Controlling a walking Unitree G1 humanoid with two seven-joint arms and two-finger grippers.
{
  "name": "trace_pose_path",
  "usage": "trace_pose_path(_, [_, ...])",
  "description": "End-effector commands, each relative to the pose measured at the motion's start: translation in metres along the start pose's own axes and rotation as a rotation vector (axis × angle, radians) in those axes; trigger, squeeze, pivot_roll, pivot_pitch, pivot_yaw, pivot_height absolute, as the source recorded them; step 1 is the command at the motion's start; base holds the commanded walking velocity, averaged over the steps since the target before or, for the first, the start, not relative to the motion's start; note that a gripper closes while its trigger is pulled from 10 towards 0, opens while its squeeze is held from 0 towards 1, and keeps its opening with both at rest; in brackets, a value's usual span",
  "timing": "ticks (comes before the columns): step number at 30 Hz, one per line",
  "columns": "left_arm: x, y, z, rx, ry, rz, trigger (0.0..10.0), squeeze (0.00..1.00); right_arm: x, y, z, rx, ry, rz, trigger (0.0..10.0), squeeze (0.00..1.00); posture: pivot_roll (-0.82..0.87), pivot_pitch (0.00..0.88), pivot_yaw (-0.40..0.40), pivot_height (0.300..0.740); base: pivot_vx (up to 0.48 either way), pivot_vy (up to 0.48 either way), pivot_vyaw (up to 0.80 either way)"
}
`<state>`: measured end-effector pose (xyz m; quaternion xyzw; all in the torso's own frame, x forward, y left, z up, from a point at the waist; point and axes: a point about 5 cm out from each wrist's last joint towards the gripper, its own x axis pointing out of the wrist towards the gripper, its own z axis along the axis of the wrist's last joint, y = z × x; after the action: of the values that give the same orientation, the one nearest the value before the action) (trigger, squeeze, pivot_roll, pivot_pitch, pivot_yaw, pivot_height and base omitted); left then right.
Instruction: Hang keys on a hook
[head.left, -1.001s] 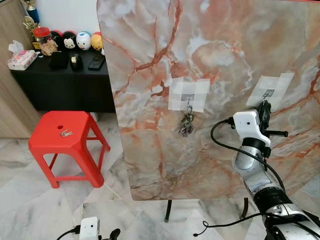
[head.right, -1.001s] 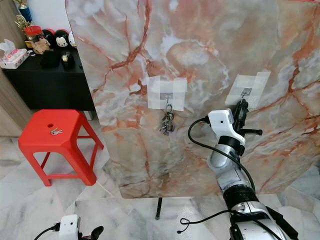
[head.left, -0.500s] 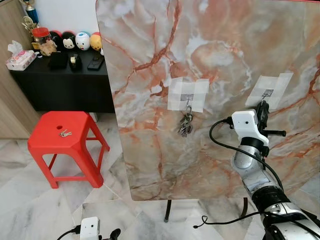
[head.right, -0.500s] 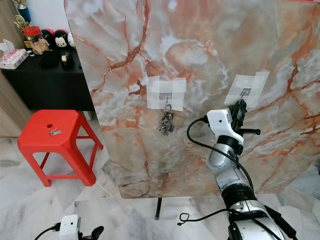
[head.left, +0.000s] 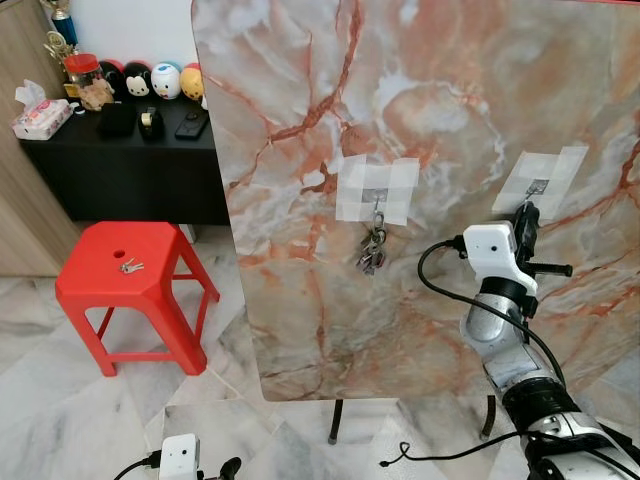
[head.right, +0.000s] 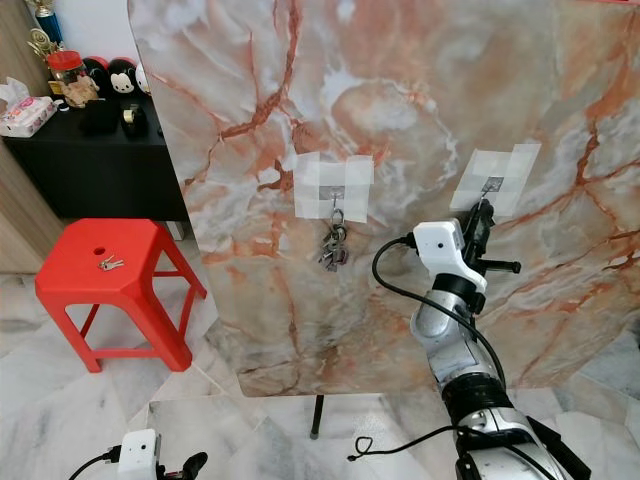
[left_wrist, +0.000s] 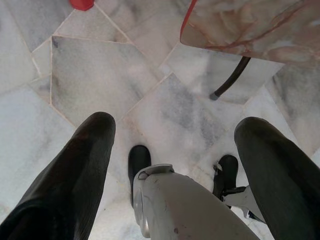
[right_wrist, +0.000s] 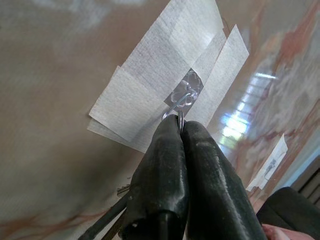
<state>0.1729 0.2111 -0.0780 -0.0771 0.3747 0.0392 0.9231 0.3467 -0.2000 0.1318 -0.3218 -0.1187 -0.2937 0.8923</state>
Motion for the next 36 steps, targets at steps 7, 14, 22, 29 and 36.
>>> trace_pose_path(7, [-0.001,0.0,-0.004,-0.006,0.016,0.006,10.0,0.0,-0.006,-0.005,-0.005,-0.004,0.002,-0.049,10.0,0.0,0.1,0.079,-0.06,0.74,0.0,0.0,0.0])
trace_pose_path(14, [-0.001,0.0,-0.004,-0.004,0.02,0.007,10.0,0.0,-0.008,-0.001,-0.008,-0.004,0.038,-0.007,10.0,0.0,0.1,0.08,-0.059,0.74,0.0,0.0,0.0])
trace_pose_path(22, [-0.001,0.0,-0.005,-0.003,0.024,0.008,10.0,0.0,-0.008,-0.001,-0.01,0.004,0.05,0.0,10.0,1.0,0.1,0.081,-0.059,0.74,0.0,0.0,0.0])
trace_pose_path(29, [-0.001,0.0,-0.006,-0.004,0.027,0.01,10.0,0.0,-0.008,-0.001,-0.012,0.005,0.062,0.004,10.0,1.0,0.1,0.082,-0.061,0.74,0.0,0.0,0.0])
trace_pose_path(36, [-0.002,0.0,-0.007,-0.004,0.03,0.009,10.0,0.0,-0.012,0.0,-0.015,0.015,0.069,0.028,10.0,1.0,0.1,0.08,-0.064,0.74,0.0,0.0,0.0])
